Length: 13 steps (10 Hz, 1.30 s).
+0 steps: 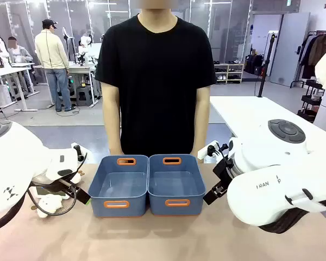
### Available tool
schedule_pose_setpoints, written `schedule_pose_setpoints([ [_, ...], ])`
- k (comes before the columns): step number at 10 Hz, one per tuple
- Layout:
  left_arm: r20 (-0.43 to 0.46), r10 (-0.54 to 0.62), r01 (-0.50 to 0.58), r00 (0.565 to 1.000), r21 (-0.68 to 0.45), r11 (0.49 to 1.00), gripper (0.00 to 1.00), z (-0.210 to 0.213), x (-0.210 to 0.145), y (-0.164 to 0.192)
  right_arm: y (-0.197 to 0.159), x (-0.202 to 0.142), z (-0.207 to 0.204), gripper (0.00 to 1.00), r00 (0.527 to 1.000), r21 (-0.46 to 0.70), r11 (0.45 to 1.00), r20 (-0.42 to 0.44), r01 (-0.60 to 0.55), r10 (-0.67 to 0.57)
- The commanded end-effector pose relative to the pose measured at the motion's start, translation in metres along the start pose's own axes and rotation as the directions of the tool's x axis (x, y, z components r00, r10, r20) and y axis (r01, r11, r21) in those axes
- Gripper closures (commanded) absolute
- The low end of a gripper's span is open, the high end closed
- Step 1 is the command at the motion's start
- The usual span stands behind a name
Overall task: Sort the digital clocks into the basket.
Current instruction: Pick up the Digital clock from the table and place it into the empty Plastic storage basket.
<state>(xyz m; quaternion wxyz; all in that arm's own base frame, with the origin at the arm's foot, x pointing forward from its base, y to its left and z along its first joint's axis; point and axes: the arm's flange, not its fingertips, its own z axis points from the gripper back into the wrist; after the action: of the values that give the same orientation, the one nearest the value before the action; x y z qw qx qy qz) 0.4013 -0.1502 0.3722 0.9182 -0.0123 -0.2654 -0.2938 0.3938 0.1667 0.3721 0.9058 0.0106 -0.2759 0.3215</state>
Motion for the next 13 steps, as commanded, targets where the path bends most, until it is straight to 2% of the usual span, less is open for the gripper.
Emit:
schedule_pose_setpoints([
  [1,0.0,0.0,0.0,1.0,0.0,1.0,0.0,0.0,0.0,0.0,0.0,0.0,0.0,0.0,1.0,0.0,1.0,0.0,0.0,0.0],
  [9,0.0,-0.001,0.001,1.0,0.0,1.0,0.0,0.0,0.0,0.0,0.0,0.0,0.0,0.0,1.0,0.0,1.0,0.0,-0.002,0.002],
  [10,-0.009,0.019,-0.02,1.0,-0.051,0.999,0.0,0.018,0.02,0.01,-0.016,0.02,0.023,0.0,0.999,0.015,0.999,-0.004,0.038,-0.038],
  [12,-0.015,0.074,-0.075,0.997,-0.212,0.974,0.0,0.053,0.044,0.039,-0.052,0.046,0.057,0.0,0.991,0.152,0.979,-0.03,0.136,-0.133],
  [13,-0.027,0.104,-0.107,0.994,-0.292,0.95,0.0,0.064,0.044,0.05,-0.063,0.049,0.067,0.0,0.987,0.23,0.96,-0.058,0.161,-0.152],
])
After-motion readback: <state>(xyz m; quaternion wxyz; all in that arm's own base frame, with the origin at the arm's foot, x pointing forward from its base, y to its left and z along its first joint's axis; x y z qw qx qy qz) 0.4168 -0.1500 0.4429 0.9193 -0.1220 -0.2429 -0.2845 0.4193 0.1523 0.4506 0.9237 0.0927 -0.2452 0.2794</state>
